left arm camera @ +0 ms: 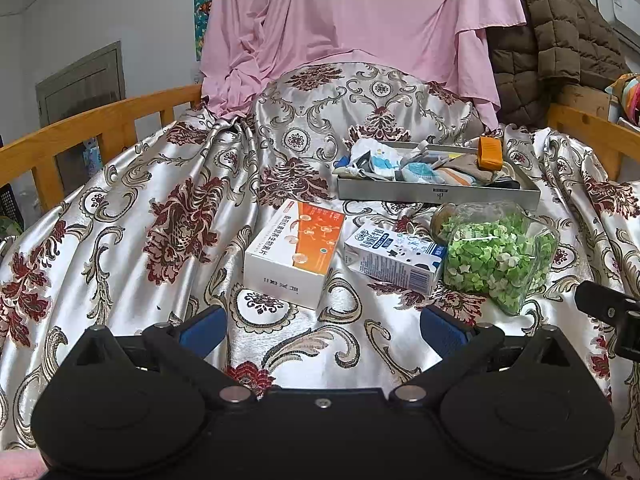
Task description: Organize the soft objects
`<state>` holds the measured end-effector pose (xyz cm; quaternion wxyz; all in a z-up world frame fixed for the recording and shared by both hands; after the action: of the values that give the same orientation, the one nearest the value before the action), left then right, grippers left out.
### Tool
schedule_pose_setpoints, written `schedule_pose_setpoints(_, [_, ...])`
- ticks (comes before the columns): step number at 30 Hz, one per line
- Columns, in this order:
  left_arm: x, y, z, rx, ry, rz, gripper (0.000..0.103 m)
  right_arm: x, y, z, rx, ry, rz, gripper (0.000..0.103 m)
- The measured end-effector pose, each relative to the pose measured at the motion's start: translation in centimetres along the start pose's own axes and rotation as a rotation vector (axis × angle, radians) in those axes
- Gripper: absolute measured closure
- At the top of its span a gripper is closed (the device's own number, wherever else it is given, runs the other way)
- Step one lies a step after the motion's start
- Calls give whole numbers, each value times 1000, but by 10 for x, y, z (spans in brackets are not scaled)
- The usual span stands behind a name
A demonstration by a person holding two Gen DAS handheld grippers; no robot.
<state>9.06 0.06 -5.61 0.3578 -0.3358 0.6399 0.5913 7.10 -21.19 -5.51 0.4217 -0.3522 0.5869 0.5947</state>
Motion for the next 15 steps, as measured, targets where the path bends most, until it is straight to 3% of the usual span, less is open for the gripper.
schedule_pose_setpoints(15, [2,-1,-1,-3,-4,11,1,0,-1,0,0,2,2,0])
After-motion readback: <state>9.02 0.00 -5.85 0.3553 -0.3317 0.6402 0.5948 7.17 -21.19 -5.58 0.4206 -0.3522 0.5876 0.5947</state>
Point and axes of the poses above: each gripper's, at about its wrist camera, not at the fingertips, and y roughly against the way its jaws point, z to its left, x to its underside, the point moved 9 cm from there along -y, roughly the way its jaws point, and after that the axes turned 6 degrees about x, right-handed, at the moved point
